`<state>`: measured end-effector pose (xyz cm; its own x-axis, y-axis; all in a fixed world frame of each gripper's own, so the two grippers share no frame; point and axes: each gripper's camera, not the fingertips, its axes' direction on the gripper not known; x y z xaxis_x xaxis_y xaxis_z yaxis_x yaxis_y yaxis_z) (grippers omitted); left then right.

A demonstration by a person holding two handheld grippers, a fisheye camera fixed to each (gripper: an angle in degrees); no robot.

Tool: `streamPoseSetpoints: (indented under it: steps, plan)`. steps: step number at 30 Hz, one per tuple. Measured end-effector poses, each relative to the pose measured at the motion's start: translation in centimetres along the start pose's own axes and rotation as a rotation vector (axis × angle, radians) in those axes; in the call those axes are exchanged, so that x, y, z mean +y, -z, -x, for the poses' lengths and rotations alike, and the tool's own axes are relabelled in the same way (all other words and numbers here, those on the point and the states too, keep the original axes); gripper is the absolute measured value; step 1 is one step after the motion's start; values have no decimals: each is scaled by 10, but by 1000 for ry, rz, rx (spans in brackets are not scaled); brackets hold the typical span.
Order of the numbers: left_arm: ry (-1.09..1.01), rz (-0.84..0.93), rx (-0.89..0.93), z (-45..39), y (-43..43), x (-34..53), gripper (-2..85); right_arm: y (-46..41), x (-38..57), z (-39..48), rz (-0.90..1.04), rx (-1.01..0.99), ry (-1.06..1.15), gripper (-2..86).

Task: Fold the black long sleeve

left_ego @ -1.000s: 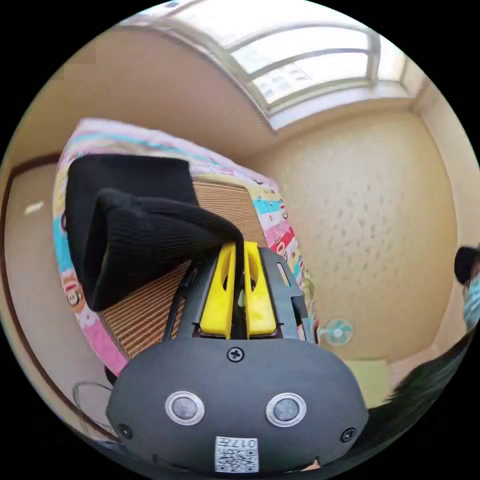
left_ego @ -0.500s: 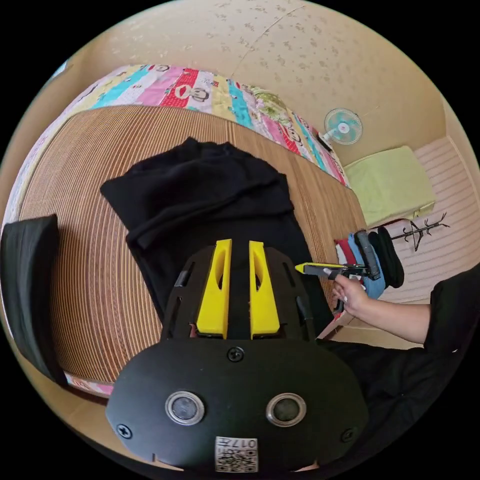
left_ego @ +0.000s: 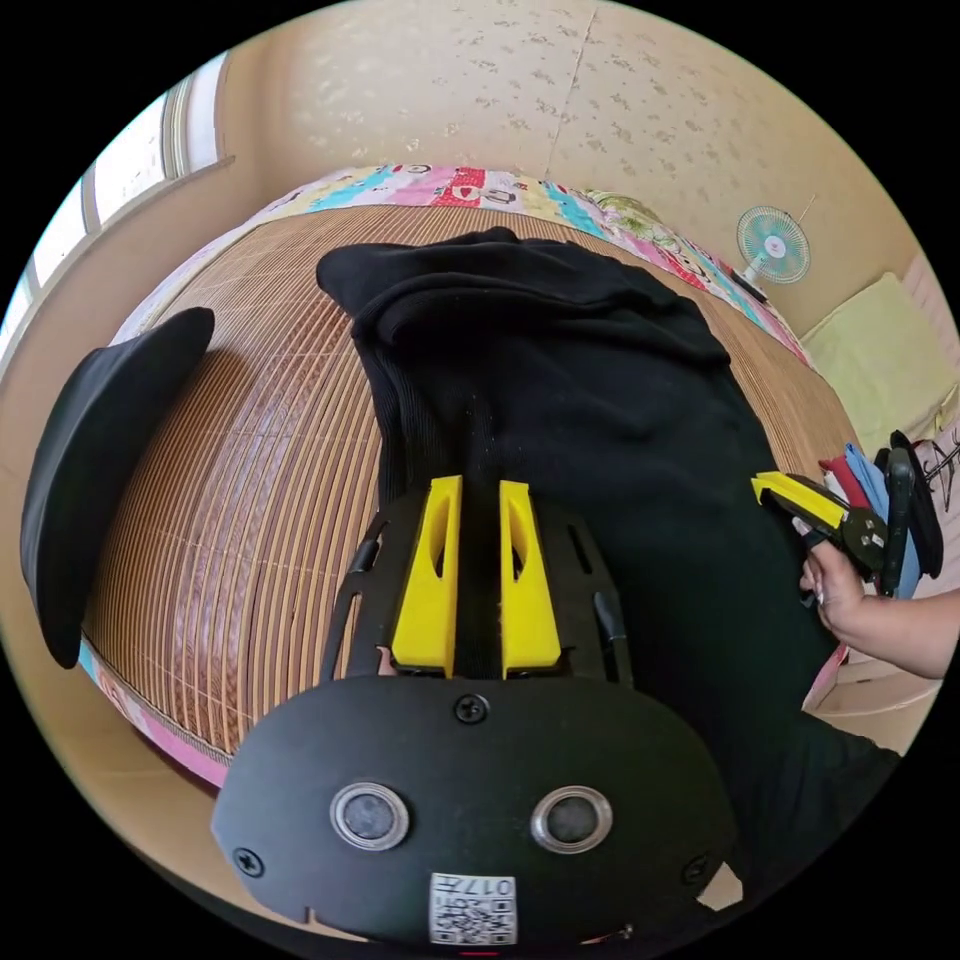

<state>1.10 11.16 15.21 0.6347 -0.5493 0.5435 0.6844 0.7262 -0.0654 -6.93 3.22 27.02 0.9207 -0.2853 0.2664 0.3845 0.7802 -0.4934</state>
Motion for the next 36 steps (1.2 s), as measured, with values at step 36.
streamPoseSetpoints:
  steps: [36]
  plan:
    - [-28,-47,-89,49,-73,55,51,10,53,-66,24,-73,-248,50]
